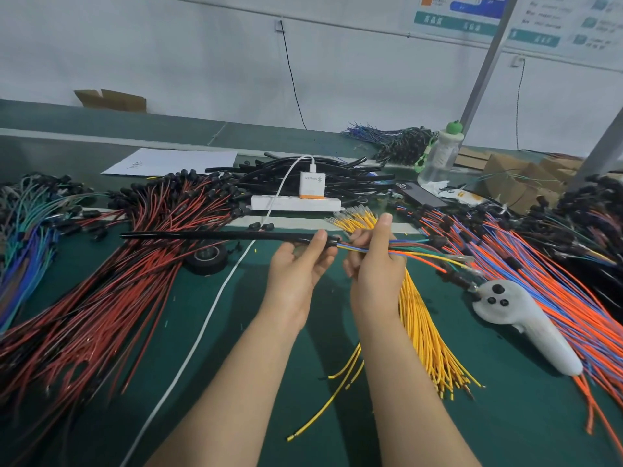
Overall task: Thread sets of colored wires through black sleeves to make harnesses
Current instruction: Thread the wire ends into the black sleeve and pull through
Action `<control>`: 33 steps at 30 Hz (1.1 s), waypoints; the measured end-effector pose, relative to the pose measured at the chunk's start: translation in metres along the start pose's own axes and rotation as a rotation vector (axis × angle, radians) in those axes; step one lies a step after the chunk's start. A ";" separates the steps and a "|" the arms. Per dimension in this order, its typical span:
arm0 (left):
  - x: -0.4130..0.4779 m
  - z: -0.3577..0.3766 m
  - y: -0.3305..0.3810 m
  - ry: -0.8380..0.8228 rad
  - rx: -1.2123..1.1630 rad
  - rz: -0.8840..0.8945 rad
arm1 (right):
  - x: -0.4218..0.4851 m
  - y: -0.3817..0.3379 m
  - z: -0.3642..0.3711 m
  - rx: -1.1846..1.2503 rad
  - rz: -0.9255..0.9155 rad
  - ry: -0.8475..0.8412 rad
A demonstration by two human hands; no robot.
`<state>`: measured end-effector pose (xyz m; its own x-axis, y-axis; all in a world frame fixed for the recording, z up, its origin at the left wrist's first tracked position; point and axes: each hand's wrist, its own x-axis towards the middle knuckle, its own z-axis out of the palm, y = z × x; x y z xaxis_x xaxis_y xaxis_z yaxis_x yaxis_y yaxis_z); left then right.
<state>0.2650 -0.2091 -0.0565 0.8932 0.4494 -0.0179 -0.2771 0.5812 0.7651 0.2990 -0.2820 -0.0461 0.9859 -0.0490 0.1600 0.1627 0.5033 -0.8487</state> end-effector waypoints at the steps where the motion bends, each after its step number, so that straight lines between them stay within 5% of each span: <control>1: -0.001 0.001 0.000 -0.003 0.000 0.007 | 0.001 0.001 0.000 0.017 0.020 0.023; 9: 0.000 -0.001 0.004 -0.006 -0.121 -0.110 | 0.004 -0.005 -0.006 -0.123 -0.139 -0.058; 24: -0.001 -0.010 0.029 0.041 0.100 -0.369 | 0.003 -0.014 -0.014 -0.629 -0.354 -0.286; 33: 0.002 -0.009 0.031 -0.048 -0.039 -0.358 | -0.001 -0.015 -0.006 -0.315 -0.271 -0.231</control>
<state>0.2553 -0.1839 -0.0386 0.9515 0.1805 -0.2492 0.0440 0.7218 0.6907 0.2960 -0.2949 -0.0363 0.8775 0.0681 0.4747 0.4523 0.2112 -0.8665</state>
